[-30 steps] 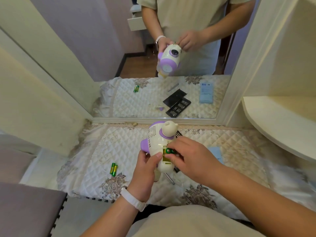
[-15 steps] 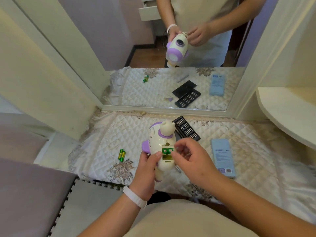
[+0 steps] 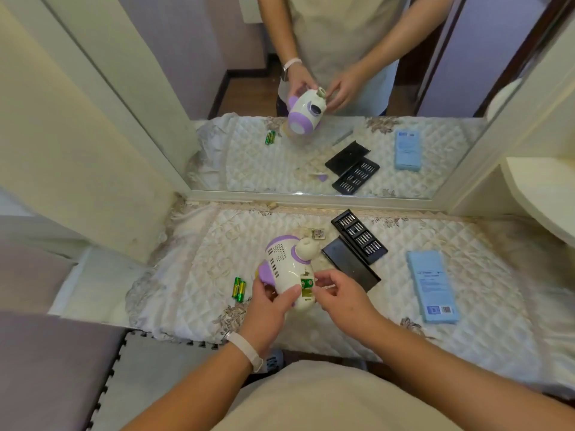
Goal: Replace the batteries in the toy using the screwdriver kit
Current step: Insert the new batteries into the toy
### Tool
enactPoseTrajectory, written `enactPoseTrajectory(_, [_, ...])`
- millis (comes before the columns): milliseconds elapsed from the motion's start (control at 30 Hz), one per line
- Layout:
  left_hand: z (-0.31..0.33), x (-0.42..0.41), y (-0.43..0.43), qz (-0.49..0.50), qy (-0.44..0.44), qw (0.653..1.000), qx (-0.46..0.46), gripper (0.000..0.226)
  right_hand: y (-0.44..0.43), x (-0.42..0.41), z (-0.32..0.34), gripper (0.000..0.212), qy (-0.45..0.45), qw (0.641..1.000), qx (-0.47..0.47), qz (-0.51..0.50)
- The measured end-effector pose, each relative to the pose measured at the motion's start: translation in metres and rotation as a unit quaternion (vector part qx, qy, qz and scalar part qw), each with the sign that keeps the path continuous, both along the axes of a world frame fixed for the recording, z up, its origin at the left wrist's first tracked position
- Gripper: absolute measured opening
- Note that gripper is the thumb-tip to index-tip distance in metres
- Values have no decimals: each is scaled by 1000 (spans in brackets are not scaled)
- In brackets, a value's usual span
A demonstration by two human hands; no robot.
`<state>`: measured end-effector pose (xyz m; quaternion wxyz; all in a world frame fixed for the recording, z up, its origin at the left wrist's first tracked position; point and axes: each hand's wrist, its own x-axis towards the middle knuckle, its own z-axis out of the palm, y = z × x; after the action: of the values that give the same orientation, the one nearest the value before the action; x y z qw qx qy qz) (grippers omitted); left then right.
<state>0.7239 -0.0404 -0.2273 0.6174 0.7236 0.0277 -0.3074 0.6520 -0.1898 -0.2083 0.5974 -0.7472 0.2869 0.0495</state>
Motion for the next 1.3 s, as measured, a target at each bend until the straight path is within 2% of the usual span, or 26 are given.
enactPoseTrajectory(67, [-10, 13, 5, -21, 0, 1000, 15, 68, 8, 10, -15, 24, 25, 1000, -19, -1])
enactPoseTrajectory(167, [-23, 31, 8, -52, -6, 998, 34, 69, 16, 23, -33, 26, 45, 998, -30, -15])
enactPoseTrajectory(300, [-39, 49, 6, -96, -9, 994, 59, 77, 18, 35, -47, 19, 69, 996, -26, -45])
enactPoseTrajectory(500, [-45, 63, -1, -170, -47, 979, 102, 87, 16, 39, -54, 27, 86, 994, -7, -60])
enactPoseTrajectory(600, [-44, 65, 7, -178, -69, 978, 84, 76, 16, 40, -52, 29, 90, 994, 4, -61])
enactPoseTrajectory(667, [-45, 67, 17, -153, -85, 981, 84, 54, 16, 38, -51, 29, 92, 994, 10, -61])
enactPoseTrajectory(733, [-45, 72, 30, -106, -118, 978, 134, 43, 15, 34, -50, 26, 96, 993, 10, -62])
enactPoseTrajectory(833, [-54, 88, 51, -56, -161, 946, 276, 49, 11, 29, -50, 18, 108, 993, -9, -53])
enactPoseTrajectory(967, [-67, 105, 68, -117, -125, 898, 406, 50, 7, 26, -40, 19, 102, 994, -28, -33])
enactPoseTrajectory(1067, [-68, 113, 70, -194, -128, 870, 435, 30, 6, 27, -30, 18, 86, 995, -46, -16])
enactPoseTrajectory(1200, [-57, 119, 63, -298, -137, 821, 467, 29, 7, 32, -19, 15, 74, 996, -55, 18])
enactPoseTrajectory(1267, [-52, 119, 63, -296, -131, 826, 462, 25, 8, 35, -14, 14, 70, 994, -70, 42])
enactPoseTrajectory(1300, [-48, 118, 63, -275, -128, 844, 442, 24, 8, 37, -12, 15, 68, 993, -78, 54])
